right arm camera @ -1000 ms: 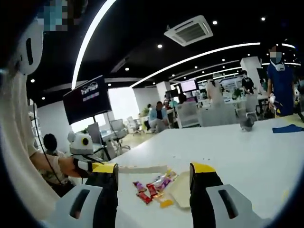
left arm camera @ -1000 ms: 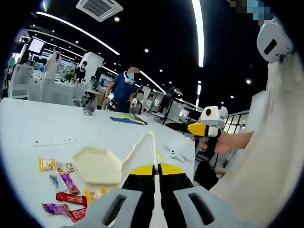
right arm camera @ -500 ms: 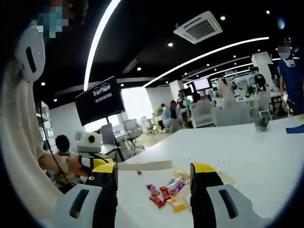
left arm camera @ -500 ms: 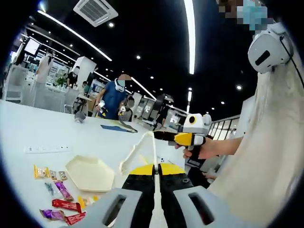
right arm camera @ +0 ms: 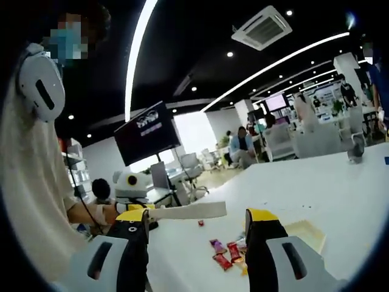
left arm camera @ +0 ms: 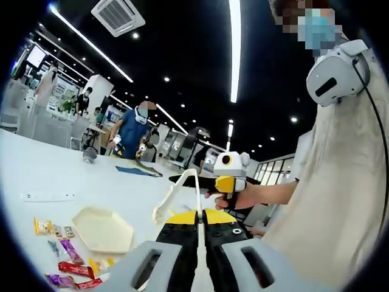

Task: Place the target food into the container with the food tongs after gripping and lifting it, then release it inside without dropping or visibly crushing the food.

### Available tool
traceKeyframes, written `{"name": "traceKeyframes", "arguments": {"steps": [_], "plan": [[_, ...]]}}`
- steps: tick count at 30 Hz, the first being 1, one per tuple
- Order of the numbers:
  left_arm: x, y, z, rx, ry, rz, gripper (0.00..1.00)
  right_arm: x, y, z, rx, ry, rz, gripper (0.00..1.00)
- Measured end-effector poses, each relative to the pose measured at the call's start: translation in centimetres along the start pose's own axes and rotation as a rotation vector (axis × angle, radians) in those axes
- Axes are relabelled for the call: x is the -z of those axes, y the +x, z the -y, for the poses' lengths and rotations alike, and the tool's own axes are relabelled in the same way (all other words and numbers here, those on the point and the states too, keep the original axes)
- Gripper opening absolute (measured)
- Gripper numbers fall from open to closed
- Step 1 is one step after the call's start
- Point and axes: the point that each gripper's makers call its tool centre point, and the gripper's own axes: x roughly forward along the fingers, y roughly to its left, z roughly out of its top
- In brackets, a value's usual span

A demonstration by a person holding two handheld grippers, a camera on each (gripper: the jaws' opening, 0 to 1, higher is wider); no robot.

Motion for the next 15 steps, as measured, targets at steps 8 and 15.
{"name": "traceKeyframes", "arguments": {"steps": [8,15], "plan": [[-0.8,0.3,1.0,0.046,0.004,0.007,0.0,-0.2,1.0,-1.5,-0.086,0.004,-0.03,0.67],[-1.1,0.6,1.9,0.076,0.016,-0.007,0.0,-0.4,1.7,-3.1,-0.164,0.019,-0.047,0.67]]}}
